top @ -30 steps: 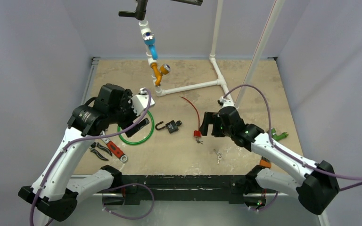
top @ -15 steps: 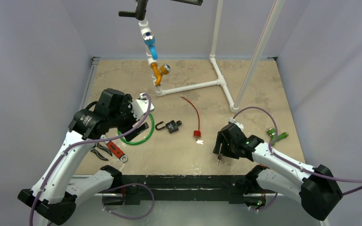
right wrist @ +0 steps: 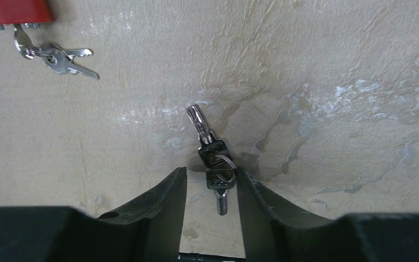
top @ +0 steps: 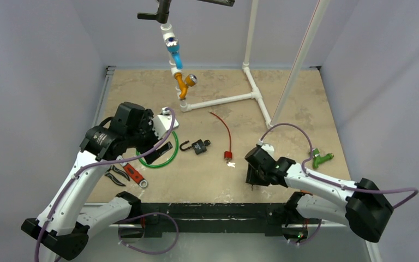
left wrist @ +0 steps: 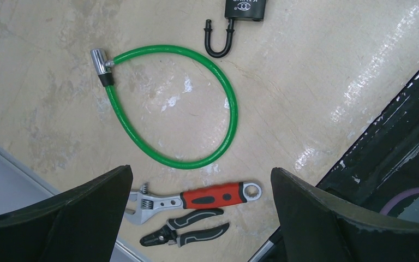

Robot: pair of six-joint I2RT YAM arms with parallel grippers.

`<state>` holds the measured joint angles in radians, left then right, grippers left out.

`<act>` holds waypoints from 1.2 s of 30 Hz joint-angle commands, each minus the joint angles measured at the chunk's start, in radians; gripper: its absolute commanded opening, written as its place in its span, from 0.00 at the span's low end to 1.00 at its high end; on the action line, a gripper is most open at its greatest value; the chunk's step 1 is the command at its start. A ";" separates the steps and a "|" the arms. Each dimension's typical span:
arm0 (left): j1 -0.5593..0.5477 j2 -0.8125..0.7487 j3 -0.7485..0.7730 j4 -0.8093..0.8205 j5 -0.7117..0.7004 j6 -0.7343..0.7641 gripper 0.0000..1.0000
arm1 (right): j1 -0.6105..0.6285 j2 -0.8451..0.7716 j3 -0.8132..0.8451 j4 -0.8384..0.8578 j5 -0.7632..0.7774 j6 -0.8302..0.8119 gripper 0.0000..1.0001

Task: Unlock with the key
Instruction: Pick up the key from the center of the board.

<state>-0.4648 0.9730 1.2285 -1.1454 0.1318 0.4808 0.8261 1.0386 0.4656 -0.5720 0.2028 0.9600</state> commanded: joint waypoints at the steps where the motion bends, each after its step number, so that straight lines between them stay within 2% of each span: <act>1: 0.008 -0.001 0.039 0.003 0.021 -0.022 1.00 | 0.030 0.084 0.021 -0.013 0.049 0.042 0.34; 3: 0.008 -0.006 0.037 0.001 0.020 -0.021 1.00 | 0.037 0.097 0.029 -0.009 0.063 0.043 0.28; 6: 0.008 -0.011 0.035 -0.001 0.030 -0.022 1.00 | 0.038 0.117 0.040 -0.015 0.087 0.042 0.23; 11: 0.009 -0.014 0.034 0.001 0.042 -0.027 1.00 | 0.050 0.161 0.039 0.001 0.090 0.036 0.02; 12: 0.009 -0.017 0.033 0.000 0.044 -0.027 1.00 | 0.054 0.167 0.040 0.001 0.089 0.038 0.00; 17: 0.009 -0.028 0.014 0.009 0.052 -0.027 1.00 | 0.072 0.172 0.055 0.000 0.089 0.026 0.00; 23: 0.009 -0.034 -0.001 0.020 0.060 -0.029 1.00 | 0.076 0.091 0.147 -0.041 0.092 -0.060 0.00; 27: 0.009 -0.041 -0.004 0.030 0.099 -0.052 1.00 | 0.076 0.044 0.229 -0.047 0.037 -0.167 0.00; 31: 0.008 -0.064 -0.028 -0.013 0.152 -0.001 1.00 | 0.076 0.044 0.280 -0.130 0.080 -0.183 0.00; 36: 0.008 -0.038 0.075 -0.090 0.138 0.003 1.00 | 0.077 0.003 0.254 -0.047 0.022 -0.207 0.00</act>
<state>-0.4644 0.9276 1.2152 -1.1904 0.2359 0.4740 0.8970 1.0775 0.7166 -0.6445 0.2512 0.8005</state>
